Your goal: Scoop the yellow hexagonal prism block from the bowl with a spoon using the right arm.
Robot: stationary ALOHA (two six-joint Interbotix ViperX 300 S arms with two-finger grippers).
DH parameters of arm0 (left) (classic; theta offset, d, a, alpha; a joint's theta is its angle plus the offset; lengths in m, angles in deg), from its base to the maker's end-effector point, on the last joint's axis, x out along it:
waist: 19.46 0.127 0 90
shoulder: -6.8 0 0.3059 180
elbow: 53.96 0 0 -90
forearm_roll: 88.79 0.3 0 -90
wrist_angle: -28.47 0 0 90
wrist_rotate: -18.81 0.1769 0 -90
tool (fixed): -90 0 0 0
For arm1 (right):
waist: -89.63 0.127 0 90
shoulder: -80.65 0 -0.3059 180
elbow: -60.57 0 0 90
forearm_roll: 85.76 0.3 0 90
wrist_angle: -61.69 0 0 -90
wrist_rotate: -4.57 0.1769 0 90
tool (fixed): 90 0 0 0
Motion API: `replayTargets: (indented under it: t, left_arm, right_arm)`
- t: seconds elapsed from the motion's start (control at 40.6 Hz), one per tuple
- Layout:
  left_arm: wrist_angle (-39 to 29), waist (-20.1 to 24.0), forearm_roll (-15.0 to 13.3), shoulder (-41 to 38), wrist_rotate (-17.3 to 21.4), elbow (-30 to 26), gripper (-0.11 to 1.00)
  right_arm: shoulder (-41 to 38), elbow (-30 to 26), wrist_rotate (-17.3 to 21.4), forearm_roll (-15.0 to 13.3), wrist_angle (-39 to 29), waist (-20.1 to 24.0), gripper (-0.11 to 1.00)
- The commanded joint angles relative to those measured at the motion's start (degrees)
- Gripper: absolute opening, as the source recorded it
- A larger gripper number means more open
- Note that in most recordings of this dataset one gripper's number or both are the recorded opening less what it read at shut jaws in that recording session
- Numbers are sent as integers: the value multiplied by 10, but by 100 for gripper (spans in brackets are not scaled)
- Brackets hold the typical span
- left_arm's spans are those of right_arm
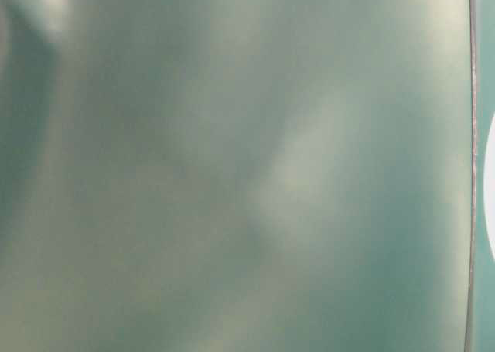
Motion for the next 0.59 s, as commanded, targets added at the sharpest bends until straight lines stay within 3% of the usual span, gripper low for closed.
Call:
replayTargets:
  t: [0.0,0.394,0.566]
  left_arm:
    - [-8,0,2,-3,-4,-18,-1]
    - [-16,0,2,-2,-6,-19,-1]
    - [-14,-1,2,-2,-6,-20,-1]
  right_arm:
    - [-3,-11,0,0,2,-1,-1]
    - [0,-36,1,1,-40,-1,1]
    - [-1,-35,3,1,-40,-1,18]
